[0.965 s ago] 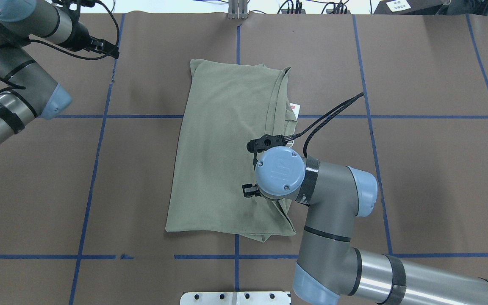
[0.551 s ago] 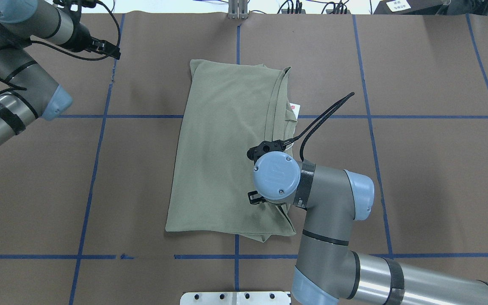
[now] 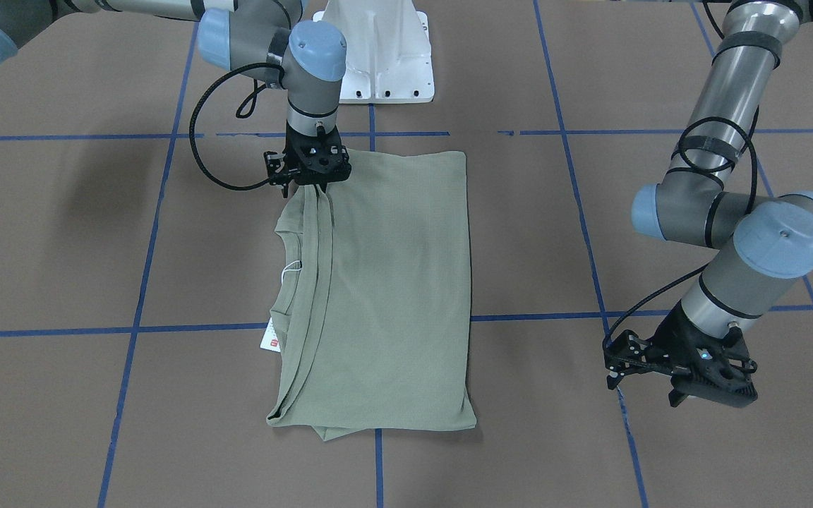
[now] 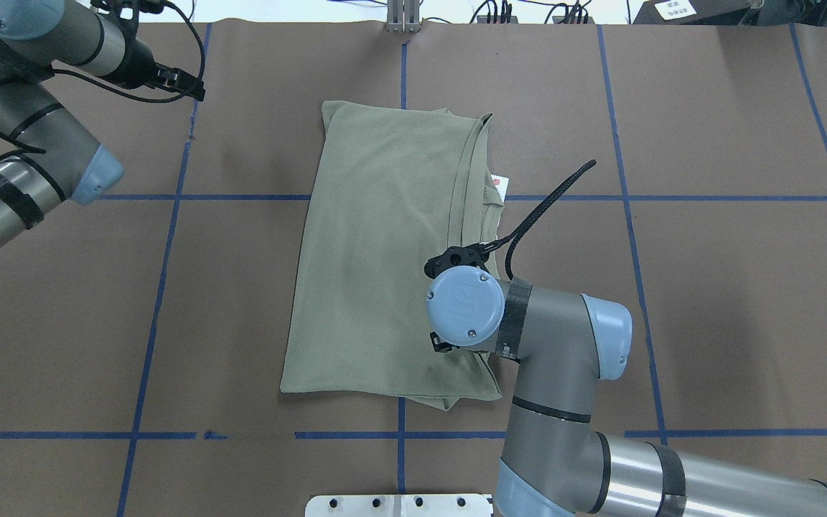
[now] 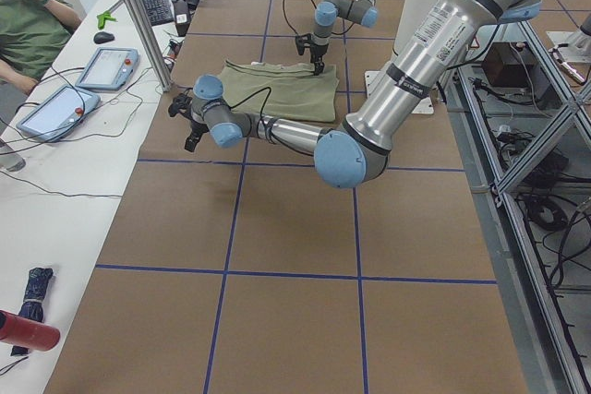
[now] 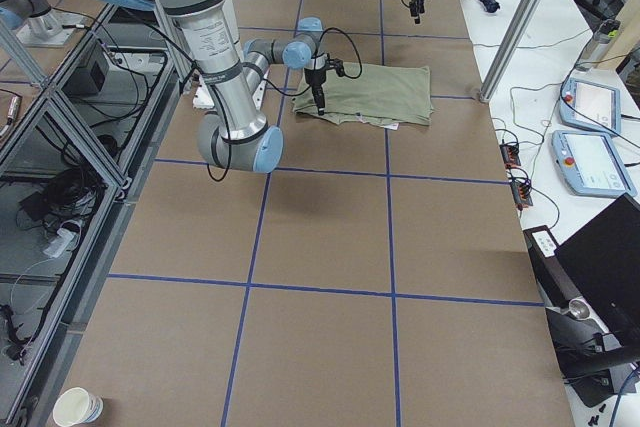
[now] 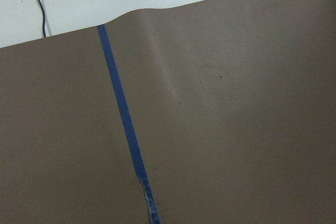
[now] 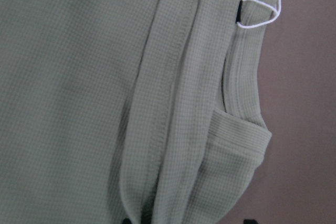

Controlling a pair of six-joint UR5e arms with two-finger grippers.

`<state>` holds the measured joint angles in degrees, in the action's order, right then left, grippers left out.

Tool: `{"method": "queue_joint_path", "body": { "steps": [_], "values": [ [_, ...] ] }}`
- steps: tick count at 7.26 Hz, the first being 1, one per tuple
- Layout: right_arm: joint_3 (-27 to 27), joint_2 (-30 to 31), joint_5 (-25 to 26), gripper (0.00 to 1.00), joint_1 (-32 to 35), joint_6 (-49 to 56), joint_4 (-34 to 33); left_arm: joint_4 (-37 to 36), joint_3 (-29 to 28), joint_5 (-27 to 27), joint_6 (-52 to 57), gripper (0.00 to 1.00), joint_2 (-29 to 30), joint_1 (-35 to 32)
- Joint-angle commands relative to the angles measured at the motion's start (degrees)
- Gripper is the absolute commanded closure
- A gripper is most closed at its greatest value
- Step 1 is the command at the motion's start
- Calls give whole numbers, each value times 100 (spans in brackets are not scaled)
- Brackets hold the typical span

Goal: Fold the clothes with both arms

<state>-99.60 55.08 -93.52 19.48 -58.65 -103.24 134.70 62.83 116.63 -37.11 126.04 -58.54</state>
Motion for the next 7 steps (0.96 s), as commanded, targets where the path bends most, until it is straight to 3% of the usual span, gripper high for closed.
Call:
{"method": "queue_joint_path", "body": {
  "steps": [1, 2, 4, 7],
  "values": [
    [-60, 73, 166, 31, 47, 135, -511, 3, 1, 0, 2, 0, 0, 0],
    [-295, 326, 176, 36, 73, 135, -531, 3, 1, 0, 2, 0, 0, 18],
    [-892, 723, 168, 64, 109, 126, -540, 12, 10, 9, -7, 0, 0, 18],
    [-790, 312, 141, 65, 169, -76, -42, 12, 1, 9, -7, 0, 0, 18]
  ]
}}
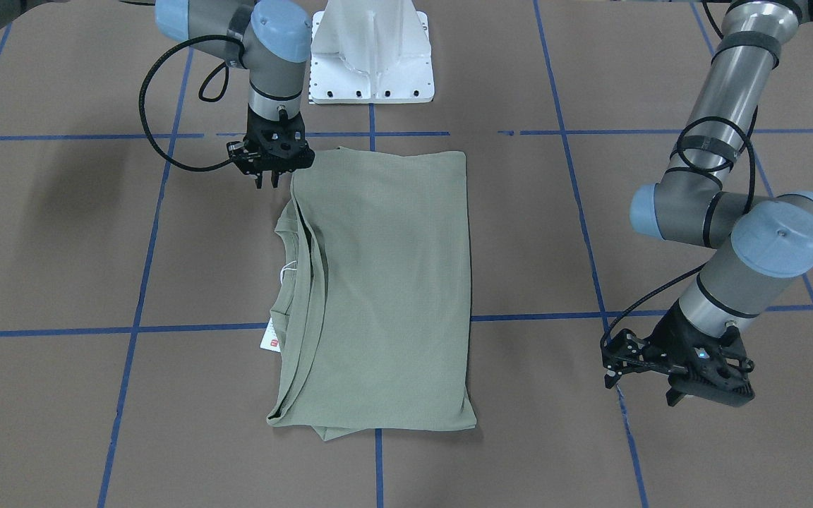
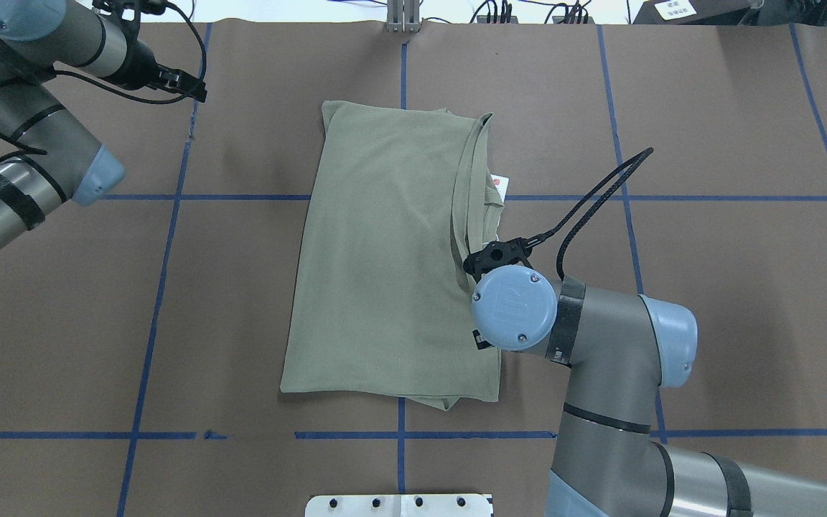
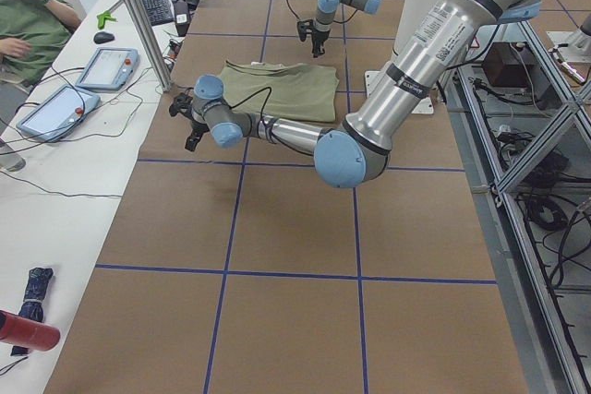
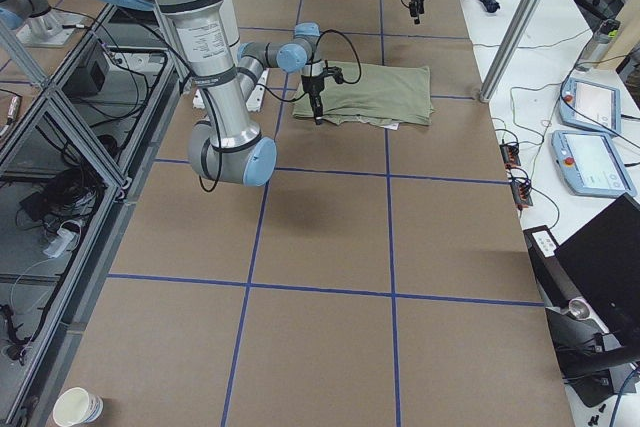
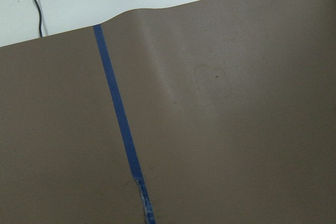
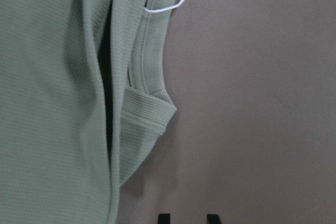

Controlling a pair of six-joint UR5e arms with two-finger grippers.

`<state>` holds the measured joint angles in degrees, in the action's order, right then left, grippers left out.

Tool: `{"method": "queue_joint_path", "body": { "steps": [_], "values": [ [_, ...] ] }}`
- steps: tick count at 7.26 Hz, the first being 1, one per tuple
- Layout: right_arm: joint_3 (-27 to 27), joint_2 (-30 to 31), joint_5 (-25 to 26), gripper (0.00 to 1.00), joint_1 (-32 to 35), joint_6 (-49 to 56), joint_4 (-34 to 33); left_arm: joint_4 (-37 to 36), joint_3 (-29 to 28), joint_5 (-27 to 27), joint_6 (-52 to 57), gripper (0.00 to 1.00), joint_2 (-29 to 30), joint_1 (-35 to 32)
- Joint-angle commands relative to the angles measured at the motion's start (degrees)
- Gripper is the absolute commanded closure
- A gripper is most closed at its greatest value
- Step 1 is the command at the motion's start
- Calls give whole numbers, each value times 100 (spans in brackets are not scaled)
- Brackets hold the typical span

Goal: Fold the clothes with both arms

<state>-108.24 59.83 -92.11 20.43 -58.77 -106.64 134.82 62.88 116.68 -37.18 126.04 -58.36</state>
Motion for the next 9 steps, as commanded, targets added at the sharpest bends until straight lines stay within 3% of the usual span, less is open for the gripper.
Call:
{"method": "queue_joint_path", "body": {
  "steps": [1, 3, 8, 9],
  "values": [
    [414, -303, 0, 61, 250, -64, 885, 0, -4, 4, 0, 0, 0, 0],
    [1363, -856, -9, 56, 444, -117, 1364, 0, 5, 4, 0, 0, 0, 9],
    [1543, -771, -35, 51, 524, 137, 1278, 0, 5, 4, 0, 0, 0, 18],
    [1534, -762, -35, 51, 541, 295, 964, 0, 5, 4, 0, 0, 0, 18]
  ]
}}
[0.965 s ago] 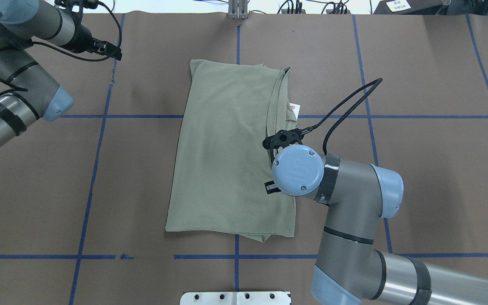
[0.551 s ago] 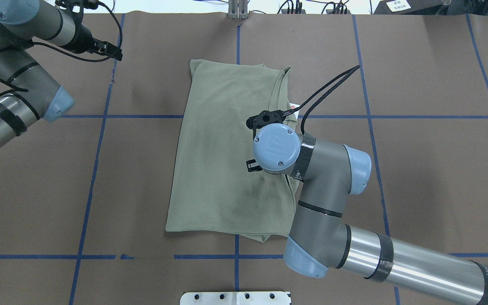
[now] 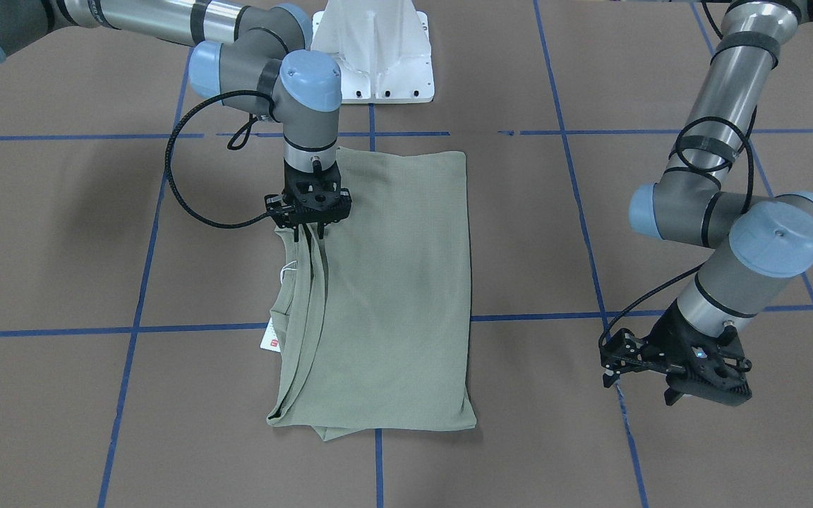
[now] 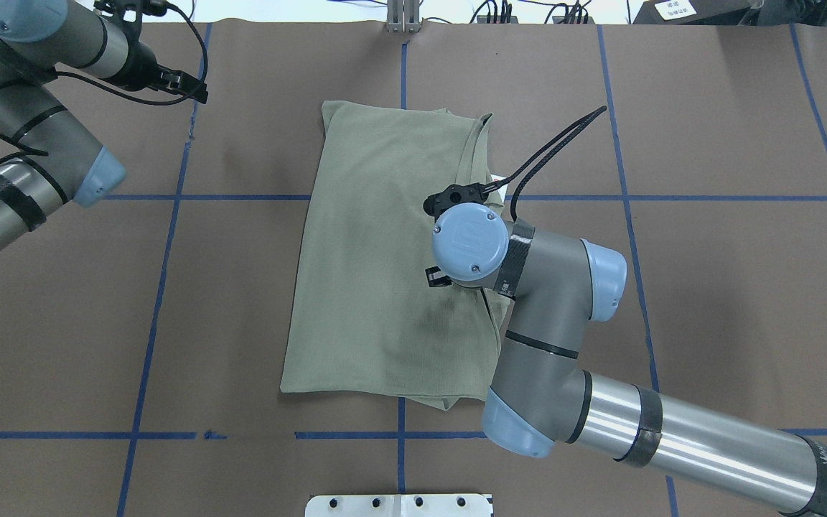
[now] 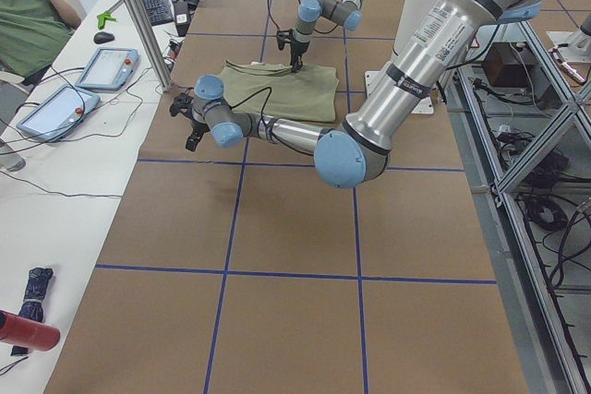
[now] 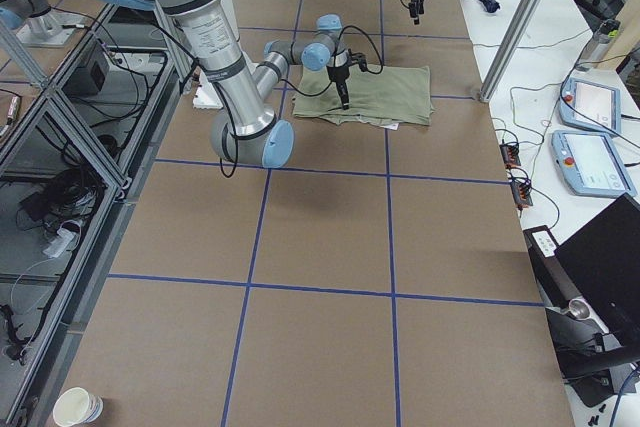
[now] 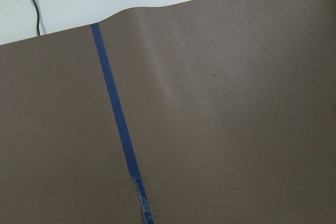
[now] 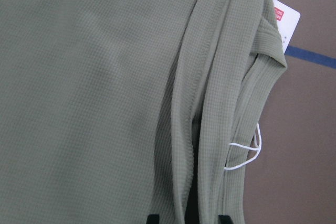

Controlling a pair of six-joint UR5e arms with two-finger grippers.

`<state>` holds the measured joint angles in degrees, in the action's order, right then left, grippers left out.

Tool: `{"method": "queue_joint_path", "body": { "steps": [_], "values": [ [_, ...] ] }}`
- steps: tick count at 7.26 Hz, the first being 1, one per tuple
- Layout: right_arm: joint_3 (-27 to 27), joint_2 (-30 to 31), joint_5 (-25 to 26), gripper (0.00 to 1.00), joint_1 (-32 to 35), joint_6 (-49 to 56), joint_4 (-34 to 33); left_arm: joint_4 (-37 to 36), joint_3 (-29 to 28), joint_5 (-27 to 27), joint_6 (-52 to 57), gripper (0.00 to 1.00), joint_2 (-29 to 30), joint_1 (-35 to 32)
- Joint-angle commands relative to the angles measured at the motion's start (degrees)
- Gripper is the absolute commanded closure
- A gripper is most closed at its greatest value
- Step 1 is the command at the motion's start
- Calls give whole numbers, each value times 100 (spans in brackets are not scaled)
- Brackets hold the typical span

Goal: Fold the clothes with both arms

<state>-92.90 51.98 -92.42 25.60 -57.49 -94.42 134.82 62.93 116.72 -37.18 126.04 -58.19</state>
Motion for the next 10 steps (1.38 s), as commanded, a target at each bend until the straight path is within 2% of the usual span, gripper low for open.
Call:
{"method": "queue_joint_path", "body": {
  "steps": [1, 2, 4, 5, 7, 8, 9, 10],
  "values": [
    [-43, 101, -13, 51, 76, 290, -383, 0, 0, 0, 0, 0, 0, 1],
    [-87, 276, -22, 51, 137, 308, -384, 0, 0, 0, 0, 0, 0, 1],
    [-621, 776, -22, 52, 287, 650, -498, 0, 0, 0, 0, 0, 0, 1],
    [-667, 822, -22, 51, 313, 660, -498, 0, 0, 0, 0, 0, 0, 1],
    [-563, 456, -13, 26, 401, 433, -428, 0, 0, 0, 0, 0, 0, 1],
    [-119, -51, -39, 17, 506, 240, -428, 0, 0, 0, 0, 0, 0, 1],
    [390, -500, -100, 15, 637, 238, -410, 0, -9, 0, 9, 0, 0, 1],
    [848, -635, -179, 15, 752, 212, 147, 0, 0, 0, 0, 0, 0, 1]
  ]
}}
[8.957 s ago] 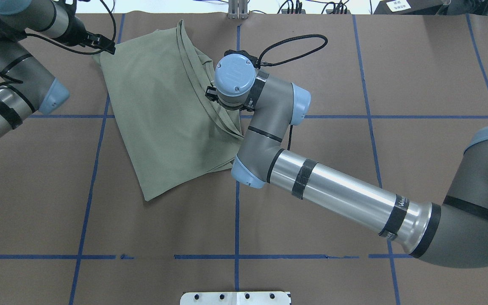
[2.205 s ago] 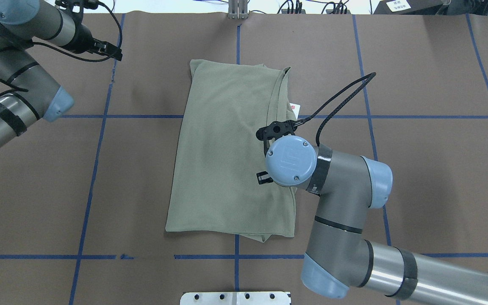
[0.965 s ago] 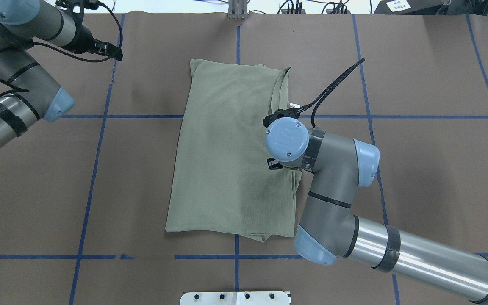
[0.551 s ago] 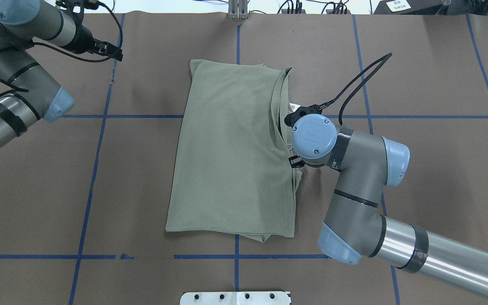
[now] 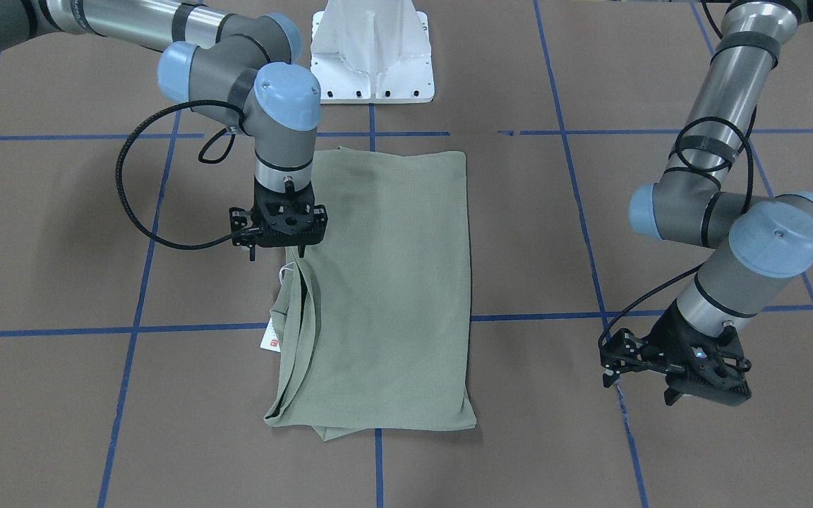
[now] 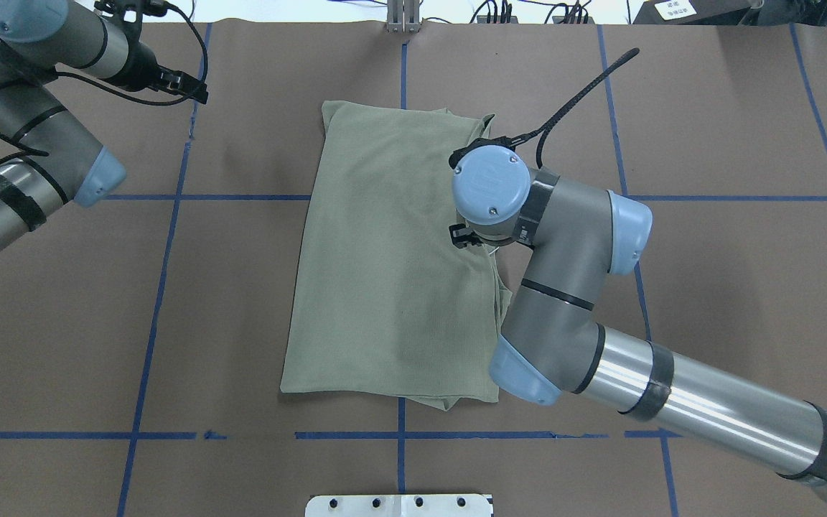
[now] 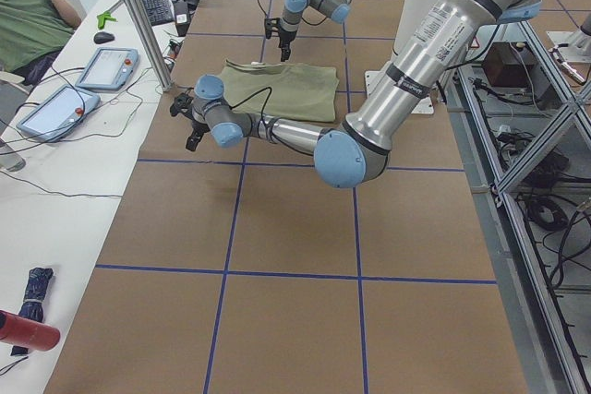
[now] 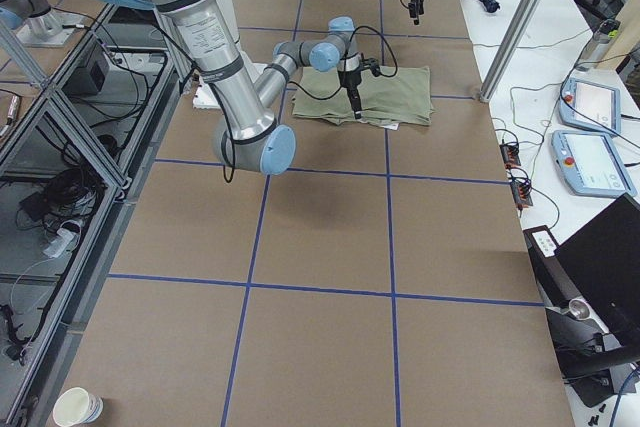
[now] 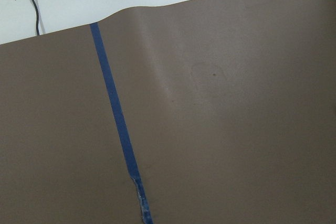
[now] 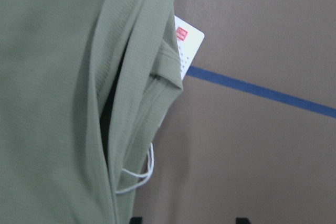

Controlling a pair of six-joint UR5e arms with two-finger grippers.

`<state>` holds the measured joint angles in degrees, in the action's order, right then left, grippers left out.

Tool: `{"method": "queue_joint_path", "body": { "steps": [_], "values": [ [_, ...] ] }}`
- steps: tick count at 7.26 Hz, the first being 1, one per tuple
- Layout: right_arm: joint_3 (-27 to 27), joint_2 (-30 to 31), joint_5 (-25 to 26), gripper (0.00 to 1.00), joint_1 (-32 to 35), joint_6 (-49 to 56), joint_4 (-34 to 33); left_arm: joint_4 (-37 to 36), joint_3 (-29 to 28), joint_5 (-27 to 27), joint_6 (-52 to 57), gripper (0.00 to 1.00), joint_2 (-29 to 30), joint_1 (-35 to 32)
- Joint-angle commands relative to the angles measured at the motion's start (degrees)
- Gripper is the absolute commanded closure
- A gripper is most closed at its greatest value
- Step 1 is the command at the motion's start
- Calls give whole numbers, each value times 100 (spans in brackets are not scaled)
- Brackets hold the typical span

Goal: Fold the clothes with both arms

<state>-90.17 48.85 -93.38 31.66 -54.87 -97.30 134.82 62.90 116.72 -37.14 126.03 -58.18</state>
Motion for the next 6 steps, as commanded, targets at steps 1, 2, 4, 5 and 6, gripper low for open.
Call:
{"method": "queue_joint_path", "body": {
  "steps": [1, 2, 4, 5, 6],
  "values": [
    [1058, -324, -102, 15, 165, -93, 1102, 0, 3, 0, 5, 0, 0, 9],
    [1211, -350, -102, 15, 165, -129, 1239, 0, -6, 0, 5, 0, 0, 9],
    [1203, -341, -154, 16, 165, -24, 804, 0, -6, 0, 5, 0, 0, 9],
    [1195, -307, -155, 16, 165, 98, 670, 0, -6, 0, 5, 0, 0, 9],
    [1160, -228, -137, 16, 165, 221, 495, 0, -6, 0, 5, 0, 0, 9]
  ]
}}
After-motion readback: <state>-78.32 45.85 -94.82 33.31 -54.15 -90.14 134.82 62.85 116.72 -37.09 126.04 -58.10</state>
